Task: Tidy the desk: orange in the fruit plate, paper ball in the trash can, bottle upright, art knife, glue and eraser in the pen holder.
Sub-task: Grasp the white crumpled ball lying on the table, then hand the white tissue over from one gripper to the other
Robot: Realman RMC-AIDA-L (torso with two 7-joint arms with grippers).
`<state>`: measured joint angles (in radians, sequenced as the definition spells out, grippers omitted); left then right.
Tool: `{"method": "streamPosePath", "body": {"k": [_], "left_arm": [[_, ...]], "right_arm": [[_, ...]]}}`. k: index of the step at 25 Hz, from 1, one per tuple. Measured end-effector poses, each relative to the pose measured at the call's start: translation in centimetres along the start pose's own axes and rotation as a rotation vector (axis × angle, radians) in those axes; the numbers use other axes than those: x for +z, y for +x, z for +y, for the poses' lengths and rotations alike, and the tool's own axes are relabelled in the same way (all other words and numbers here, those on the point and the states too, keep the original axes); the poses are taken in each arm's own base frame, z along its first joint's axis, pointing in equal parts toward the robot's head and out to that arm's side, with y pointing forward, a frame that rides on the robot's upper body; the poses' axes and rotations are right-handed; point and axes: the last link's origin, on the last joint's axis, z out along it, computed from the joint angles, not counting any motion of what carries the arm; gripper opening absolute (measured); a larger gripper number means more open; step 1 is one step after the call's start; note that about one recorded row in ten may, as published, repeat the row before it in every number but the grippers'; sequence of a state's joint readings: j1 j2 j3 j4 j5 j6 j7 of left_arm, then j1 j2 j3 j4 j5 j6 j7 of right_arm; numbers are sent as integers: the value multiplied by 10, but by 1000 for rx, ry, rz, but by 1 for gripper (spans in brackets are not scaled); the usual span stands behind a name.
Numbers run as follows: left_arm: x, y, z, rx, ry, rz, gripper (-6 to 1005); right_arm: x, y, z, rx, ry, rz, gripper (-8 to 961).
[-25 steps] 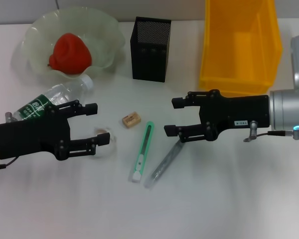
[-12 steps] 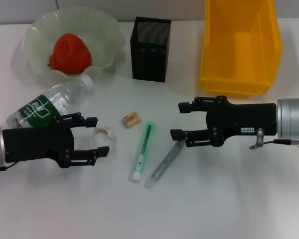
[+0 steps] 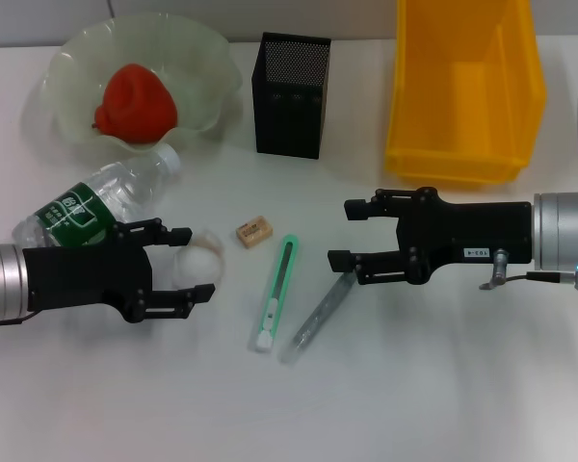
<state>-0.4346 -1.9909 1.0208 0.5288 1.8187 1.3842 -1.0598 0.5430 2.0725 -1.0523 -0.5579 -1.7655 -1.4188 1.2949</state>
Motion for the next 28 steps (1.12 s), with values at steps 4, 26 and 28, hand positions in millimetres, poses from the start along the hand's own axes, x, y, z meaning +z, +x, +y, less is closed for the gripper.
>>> {"method": "streamPosePath", "body": {"k": [4, 26, 28], "left_arm": [[2, -1, -2, 10, 4, -22, 805], [17, 5, 0, 88, 18, -69, 600], [13, 9, 3, 78, 3, -26, 547]], "right_arm": [[1, 0, 0, 1, -1, -1, 783], [-1, 1, 2, 15, -10, -5, 785], [-1, 2, 4, 18, -14, -8, 784]]}}
